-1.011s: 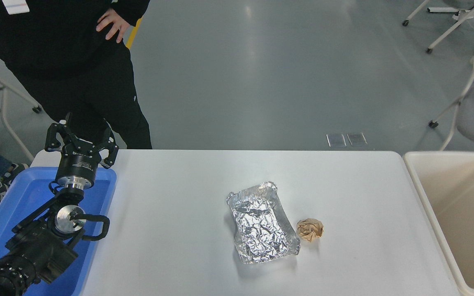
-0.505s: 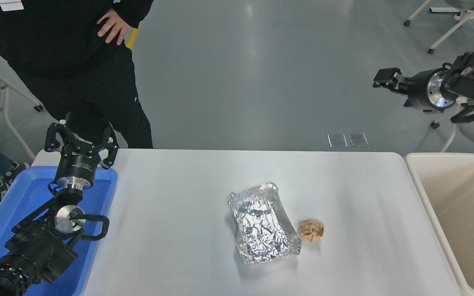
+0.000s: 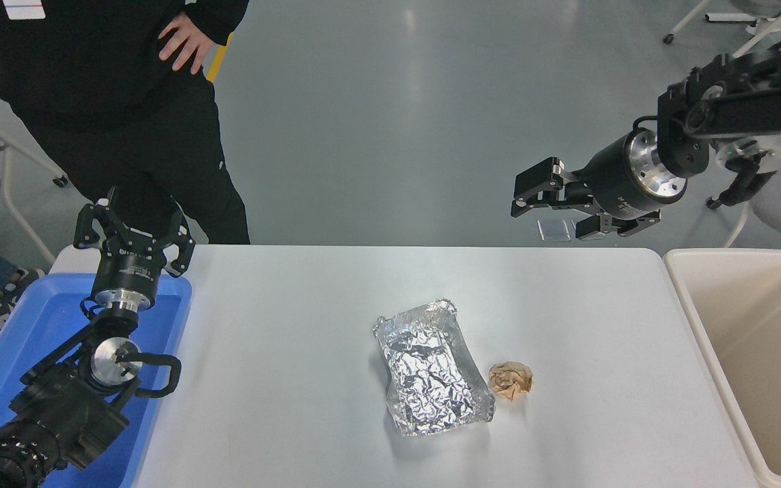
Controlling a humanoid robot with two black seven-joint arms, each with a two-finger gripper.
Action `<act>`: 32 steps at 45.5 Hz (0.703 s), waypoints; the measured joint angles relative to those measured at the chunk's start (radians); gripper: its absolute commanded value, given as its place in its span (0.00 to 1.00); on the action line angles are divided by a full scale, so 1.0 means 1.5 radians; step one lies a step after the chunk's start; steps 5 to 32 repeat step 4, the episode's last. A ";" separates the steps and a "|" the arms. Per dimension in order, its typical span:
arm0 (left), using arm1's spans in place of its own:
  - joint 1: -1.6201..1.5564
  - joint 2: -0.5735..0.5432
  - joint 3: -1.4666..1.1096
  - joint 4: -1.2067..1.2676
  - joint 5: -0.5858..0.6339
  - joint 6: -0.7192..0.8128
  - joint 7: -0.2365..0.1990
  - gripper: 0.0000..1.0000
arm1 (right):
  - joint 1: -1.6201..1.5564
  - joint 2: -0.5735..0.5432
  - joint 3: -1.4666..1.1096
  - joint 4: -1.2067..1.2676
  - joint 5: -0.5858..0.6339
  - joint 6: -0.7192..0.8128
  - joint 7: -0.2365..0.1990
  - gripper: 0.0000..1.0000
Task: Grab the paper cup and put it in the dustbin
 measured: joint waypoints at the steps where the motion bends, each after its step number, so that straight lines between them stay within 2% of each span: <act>1: 0.000 0.000 0.000 0.000 0.000 0.000 0.000 0.99 | 0.006 0.003 0.000 0.009 -0.002 0.004 0.000 1.00; 32: 0.000 0.000 0.000 0.000 0.000 0.000 0.000 0.99 | 0.017 0.012 0.000 0.023 -0.005 0.011 0.000 1.00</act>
